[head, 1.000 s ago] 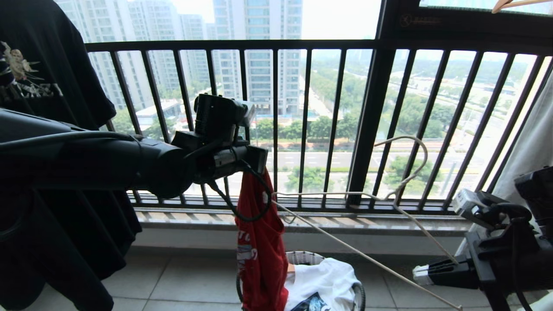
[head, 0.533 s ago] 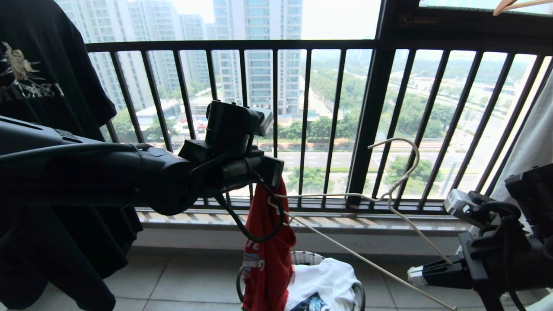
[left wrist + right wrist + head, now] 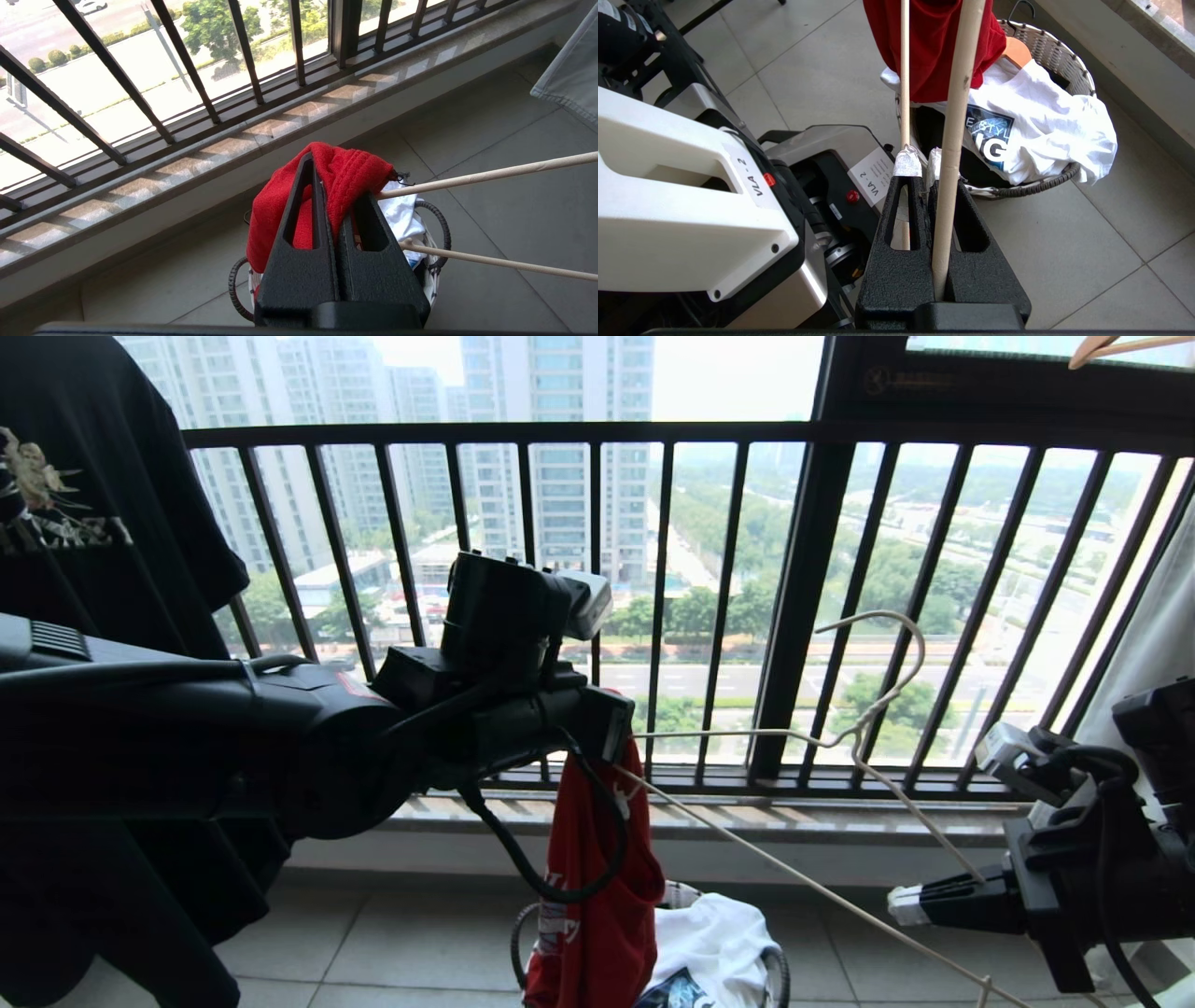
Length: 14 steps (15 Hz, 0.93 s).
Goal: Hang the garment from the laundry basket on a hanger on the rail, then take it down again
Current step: Hang the clothes on the clothes rack
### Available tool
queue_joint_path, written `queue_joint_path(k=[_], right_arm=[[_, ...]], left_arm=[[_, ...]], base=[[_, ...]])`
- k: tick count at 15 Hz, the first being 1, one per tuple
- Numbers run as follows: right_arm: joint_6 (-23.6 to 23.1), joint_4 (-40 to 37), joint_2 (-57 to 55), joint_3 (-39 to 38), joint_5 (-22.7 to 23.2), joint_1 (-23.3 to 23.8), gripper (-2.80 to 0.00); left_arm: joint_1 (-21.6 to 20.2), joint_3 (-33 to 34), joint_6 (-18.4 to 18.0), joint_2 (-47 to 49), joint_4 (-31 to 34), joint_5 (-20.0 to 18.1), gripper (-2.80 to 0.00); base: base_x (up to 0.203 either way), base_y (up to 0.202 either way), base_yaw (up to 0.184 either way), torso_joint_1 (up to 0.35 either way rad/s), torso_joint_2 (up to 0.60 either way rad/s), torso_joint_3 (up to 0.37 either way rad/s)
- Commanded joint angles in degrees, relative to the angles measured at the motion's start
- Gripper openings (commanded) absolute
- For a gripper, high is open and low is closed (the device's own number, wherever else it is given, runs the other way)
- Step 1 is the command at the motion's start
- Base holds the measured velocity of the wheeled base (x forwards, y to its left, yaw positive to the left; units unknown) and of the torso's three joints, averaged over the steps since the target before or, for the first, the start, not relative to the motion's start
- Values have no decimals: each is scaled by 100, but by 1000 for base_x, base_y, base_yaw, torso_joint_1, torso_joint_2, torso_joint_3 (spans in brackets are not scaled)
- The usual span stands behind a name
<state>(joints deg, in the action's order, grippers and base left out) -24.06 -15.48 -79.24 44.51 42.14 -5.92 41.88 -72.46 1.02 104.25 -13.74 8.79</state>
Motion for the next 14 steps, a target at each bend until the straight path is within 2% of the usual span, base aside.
queue_joint_path(k=[1,7,9,10,11,13,14], right_arm=[[-19,1,5,-3,31,21,-280],[-4,-24,-7,-77,40,-345,-280],[-2,7,-13,-47,-82,-222,-280],[-12,9,-9,-22,-305,-80,-280],[-18,10,11,2,-532,-10,-280],[-29,1,59,4,-630,4,-280],[-37,1,118,-3,-652,4,-280]], left_arm=[[214,140,3,-263,3,9,-280],[657,146,308,-231,-9,-7,-280],[755,82,374,-249,181,14,-280],[768,-76,412,-262,500,48,-280],[773,-337,498,-238,837,226,-280],[731,-774,754,51,1125,912,-280],[540,-902,776,154,1161,1031,-280]], base=[[0,0,0,0,0,0],[0,0,0,0,0,0],[0,0,0,0,0,0],[0,0,0,0,0,0],[0,0,0,0,0,0],[0,0,0,0,0,0],[0,0,0,0,0,0]])
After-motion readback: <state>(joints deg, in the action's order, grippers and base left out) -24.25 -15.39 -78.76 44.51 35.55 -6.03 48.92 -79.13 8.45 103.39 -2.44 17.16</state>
